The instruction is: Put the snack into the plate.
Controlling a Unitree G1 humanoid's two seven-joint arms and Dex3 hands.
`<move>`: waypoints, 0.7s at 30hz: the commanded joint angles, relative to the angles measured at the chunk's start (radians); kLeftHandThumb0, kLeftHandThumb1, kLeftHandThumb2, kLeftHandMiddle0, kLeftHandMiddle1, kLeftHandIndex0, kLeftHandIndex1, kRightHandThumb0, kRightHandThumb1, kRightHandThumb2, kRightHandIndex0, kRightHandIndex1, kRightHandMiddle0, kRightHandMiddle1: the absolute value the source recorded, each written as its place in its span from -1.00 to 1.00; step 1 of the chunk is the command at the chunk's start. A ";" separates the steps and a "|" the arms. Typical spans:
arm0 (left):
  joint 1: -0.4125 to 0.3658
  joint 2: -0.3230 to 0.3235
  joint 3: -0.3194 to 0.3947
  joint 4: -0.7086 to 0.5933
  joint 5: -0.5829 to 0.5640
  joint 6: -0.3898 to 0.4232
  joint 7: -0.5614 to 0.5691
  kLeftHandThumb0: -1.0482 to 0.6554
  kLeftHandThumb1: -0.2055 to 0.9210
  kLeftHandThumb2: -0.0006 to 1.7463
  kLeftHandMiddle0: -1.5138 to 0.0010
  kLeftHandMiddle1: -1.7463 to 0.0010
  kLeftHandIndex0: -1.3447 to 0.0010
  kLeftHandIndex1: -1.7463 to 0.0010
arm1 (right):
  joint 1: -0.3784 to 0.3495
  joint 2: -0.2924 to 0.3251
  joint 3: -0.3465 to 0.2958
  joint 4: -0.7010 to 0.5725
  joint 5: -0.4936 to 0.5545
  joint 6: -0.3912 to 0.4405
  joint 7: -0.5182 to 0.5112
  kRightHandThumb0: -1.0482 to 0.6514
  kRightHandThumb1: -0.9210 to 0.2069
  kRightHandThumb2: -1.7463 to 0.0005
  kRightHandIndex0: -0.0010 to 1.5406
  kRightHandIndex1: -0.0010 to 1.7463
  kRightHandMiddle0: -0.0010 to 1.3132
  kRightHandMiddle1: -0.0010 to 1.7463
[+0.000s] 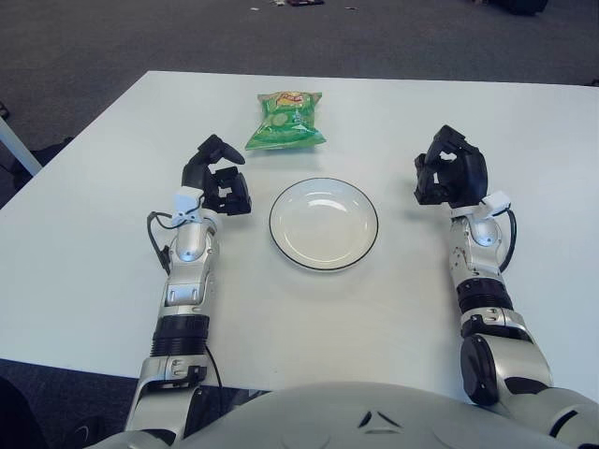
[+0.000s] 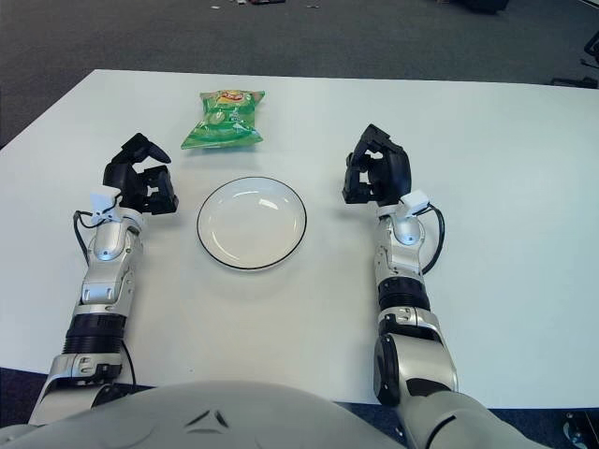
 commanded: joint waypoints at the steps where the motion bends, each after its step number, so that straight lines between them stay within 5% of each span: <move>1: 0.116 -0.040 -0.002 0.064 0.001 0.000 0.016 -0.42 -0.42 0.78 -0.77 -1.00 -0.14 -1.00 | 0.161 0.071 -0.002 0.110 0.021 0.005 -0.007 -0.39 0.30 -0.69 0.74 1.00 0.10 1.00; 21: 0.116 -0.047 -0.003 0.053 -0.007 0.012 0.023 -0.42 -0.41 0.77 -0.78 -1.00 -0.14 -1.00 | 0.160 0.063 -0.002 0.113 0.022 0.008 0.000 -0.40 0.31 -0.70 0.74 1.00 0.11 1.00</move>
